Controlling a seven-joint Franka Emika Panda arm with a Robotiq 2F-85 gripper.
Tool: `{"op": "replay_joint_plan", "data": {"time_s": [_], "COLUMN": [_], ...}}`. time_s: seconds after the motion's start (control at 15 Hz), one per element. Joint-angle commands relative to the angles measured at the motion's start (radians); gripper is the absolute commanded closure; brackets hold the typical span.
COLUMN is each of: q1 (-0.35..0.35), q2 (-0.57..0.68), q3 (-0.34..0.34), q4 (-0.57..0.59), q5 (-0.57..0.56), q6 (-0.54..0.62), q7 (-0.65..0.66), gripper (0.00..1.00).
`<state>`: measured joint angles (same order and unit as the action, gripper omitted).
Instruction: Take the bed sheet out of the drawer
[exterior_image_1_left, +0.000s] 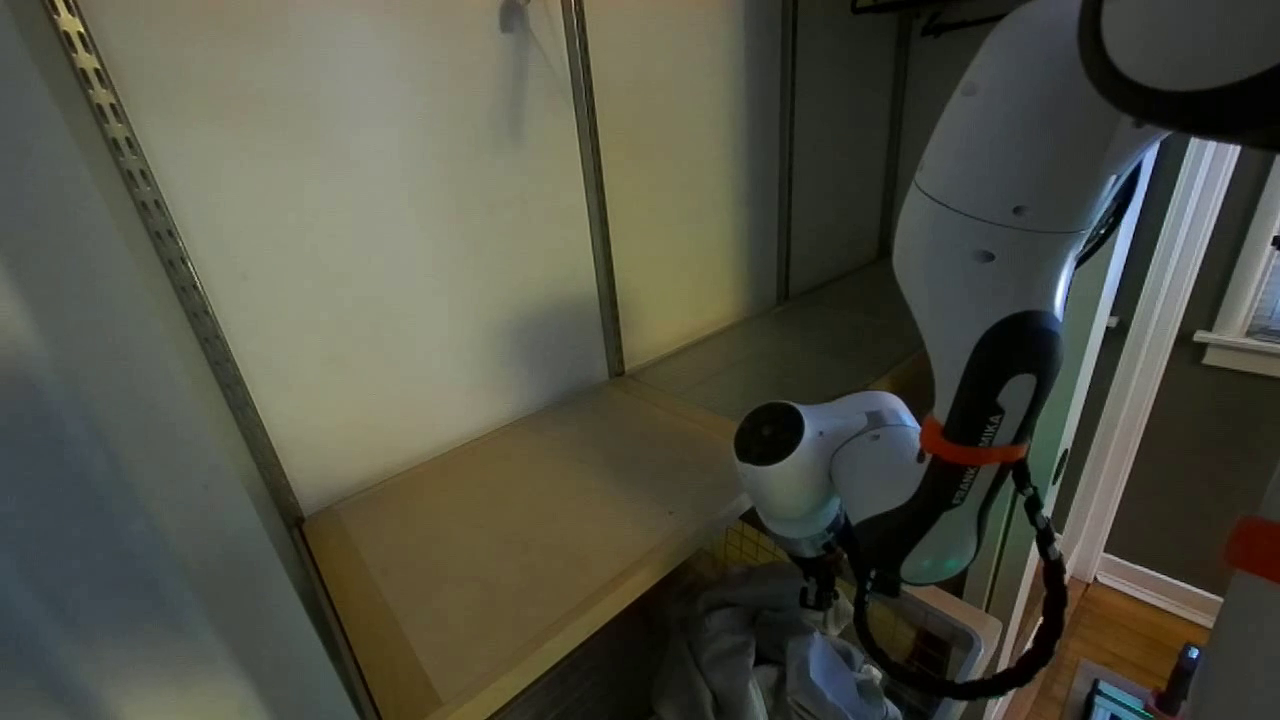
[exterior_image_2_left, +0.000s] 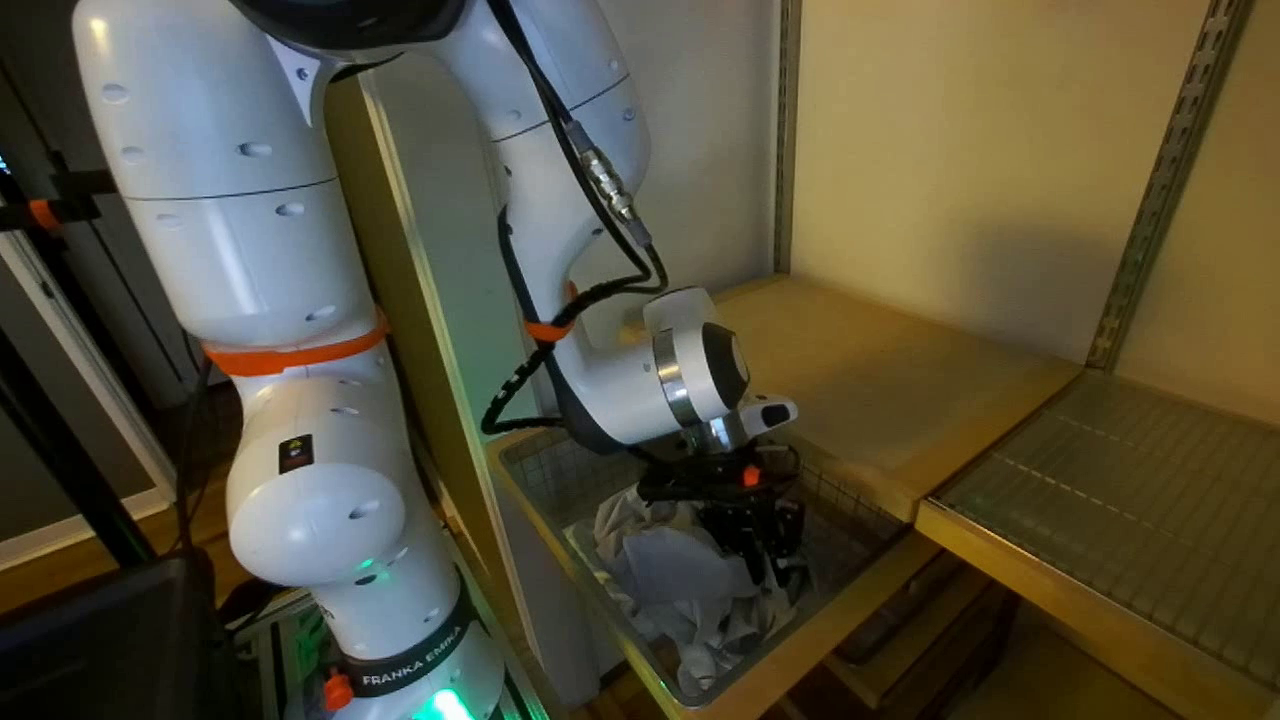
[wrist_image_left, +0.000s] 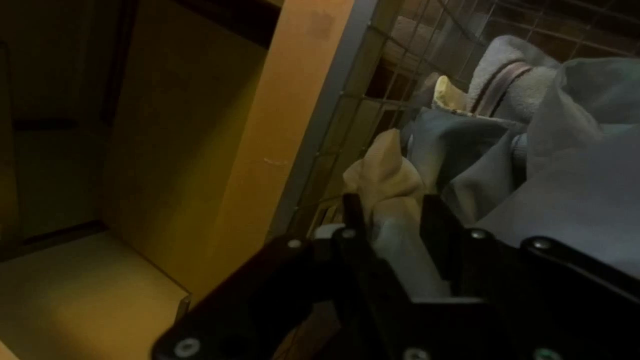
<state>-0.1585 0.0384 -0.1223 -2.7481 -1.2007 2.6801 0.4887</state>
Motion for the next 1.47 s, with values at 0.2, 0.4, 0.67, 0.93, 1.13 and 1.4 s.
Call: {"op": "replay_joint_plan", "data": {"time_s": [0.2,0.4,0.67,0.93,1.13,1.4], "q1": [0.003,0.008,0.004,0.007,0.007,-0.014], "q2": [0.045,0.044,0.058,0.076,0.084,0.073], "q3": [-0.004,0.002,0.002,0.005,0.009,0.017], "q4": [0.036,0.044,0.052,0.05,0.035,-0.031], "q5": [-0.233,-0.29,-0.31,-0.318,-0.261,0.023], "q6": [0.021,0.035,0.099,0.148,0.152,0.177], "q7": [0.232,0.277,0.283,0.286,0.243,0.001], "gripper": [0.66,0.52,0.21,0.68,0.92,1.0]}}
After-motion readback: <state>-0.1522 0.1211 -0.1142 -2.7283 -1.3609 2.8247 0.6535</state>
